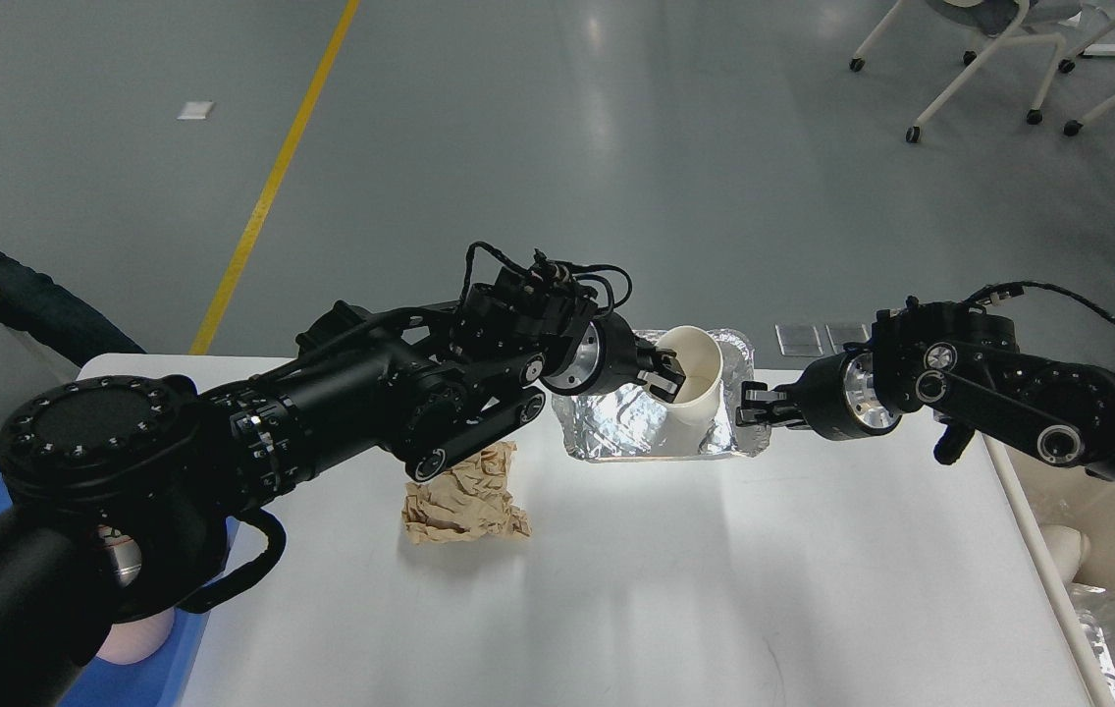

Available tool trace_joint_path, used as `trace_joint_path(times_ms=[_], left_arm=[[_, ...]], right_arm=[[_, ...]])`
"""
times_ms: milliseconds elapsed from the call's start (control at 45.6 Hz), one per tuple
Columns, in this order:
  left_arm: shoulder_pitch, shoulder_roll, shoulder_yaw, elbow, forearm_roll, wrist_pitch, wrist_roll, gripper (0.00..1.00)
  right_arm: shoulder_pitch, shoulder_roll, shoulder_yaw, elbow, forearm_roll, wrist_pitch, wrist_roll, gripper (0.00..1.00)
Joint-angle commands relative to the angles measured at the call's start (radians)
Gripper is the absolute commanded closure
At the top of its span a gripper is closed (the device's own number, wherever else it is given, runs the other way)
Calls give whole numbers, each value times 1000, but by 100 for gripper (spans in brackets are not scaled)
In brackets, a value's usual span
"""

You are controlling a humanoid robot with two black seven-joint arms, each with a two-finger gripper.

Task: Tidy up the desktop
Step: 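Push the paper cup down into the foil tray with the left gripper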

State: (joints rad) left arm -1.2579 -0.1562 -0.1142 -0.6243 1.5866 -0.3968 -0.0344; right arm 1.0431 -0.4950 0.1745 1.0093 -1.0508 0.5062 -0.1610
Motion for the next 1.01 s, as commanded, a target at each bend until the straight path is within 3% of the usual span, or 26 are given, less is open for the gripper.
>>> trace_joint_path(times_ms=[0,987], left_arm=[[-2,-5,-2,0,0,1,-4,3],[0,-8,-1,0,0,29,-6,3]], right_arm=[[0,-2,0,2,0,0,0,100],[-2,-2,0,2,0,0,0,100]])
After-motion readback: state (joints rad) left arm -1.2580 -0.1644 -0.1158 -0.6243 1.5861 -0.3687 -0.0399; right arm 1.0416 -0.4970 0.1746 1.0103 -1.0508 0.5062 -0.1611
